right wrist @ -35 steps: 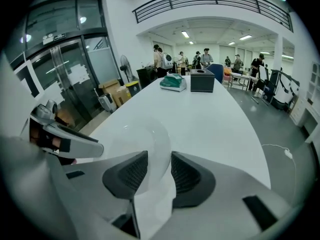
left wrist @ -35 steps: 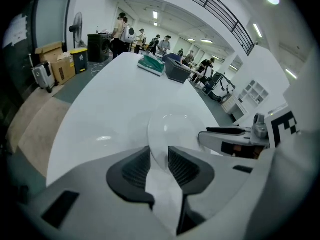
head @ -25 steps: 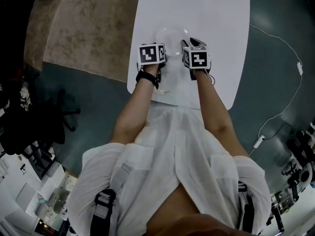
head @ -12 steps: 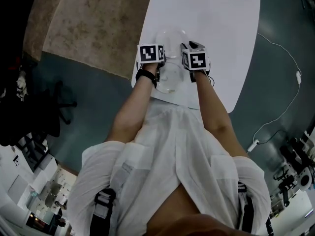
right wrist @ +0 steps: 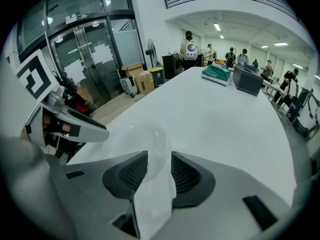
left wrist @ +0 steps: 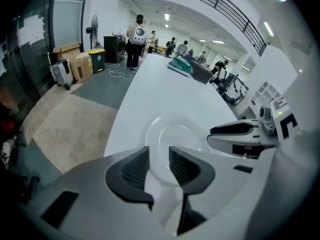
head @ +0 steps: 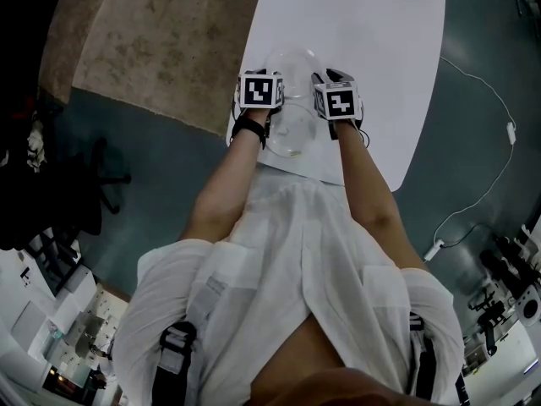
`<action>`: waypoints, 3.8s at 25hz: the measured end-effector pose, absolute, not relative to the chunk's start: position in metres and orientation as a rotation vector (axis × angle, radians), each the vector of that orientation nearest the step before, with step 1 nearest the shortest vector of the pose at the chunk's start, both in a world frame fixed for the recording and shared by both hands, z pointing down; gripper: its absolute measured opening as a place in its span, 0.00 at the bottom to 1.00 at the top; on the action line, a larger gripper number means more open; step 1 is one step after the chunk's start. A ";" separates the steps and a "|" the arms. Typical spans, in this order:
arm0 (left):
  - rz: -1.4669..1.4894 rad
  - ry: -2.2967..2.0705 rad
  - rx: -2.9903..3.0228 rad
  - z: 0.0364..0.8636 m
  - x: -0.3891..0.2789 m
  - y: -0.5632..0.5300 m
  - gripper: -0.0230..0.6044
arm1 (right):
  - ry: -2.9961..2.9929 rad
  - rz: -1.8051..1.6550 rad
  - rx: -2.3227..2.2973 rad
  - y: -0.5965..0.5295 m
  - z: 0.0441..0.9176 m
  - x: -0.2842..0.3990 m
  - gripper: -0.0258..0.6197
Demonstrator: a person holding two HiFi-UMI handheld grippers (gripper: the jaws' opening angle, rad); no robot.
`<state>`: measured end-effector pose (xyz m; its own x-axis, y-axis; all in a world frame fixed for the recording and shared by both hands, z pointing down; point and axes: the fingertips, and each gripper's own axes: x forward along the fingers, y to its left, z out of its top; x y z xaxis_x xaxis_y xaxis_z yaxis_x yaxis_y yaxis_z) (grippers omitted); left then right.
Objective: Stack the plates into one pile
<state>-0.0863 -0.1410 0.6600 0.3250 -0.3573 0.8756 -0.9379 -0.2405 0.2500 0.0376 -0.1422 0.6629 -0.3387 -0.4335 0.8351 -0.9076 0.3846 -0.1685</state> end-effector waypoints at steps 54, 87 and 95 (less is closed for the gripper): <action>1.046 -0.721 1.732 0.688 -0.094 0.009 0.31 | -1.895 1.080 0.814 0.012 0.680 0.029 0.32; 1.066 -0.869 1.697 0.677 -0.095 -0.024 0.17 | -1.837 1.059 0.888 -0.023 0.667 0.023 0.17; 1.035 -0.905 1.733 0.669 -0.092 -0.064 0.16 | -1.866 1.039 0.963 -0.064 0.658 0.026 0.16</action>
<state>-0.0924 -0.0643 0.6688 0.3824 -0.1374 0.9137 -0.8873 -0.3305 0.3217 0.0256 -0.0645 0.6584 -0.4111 -0.2378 0.8800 -0.8733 0.3795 -0.3055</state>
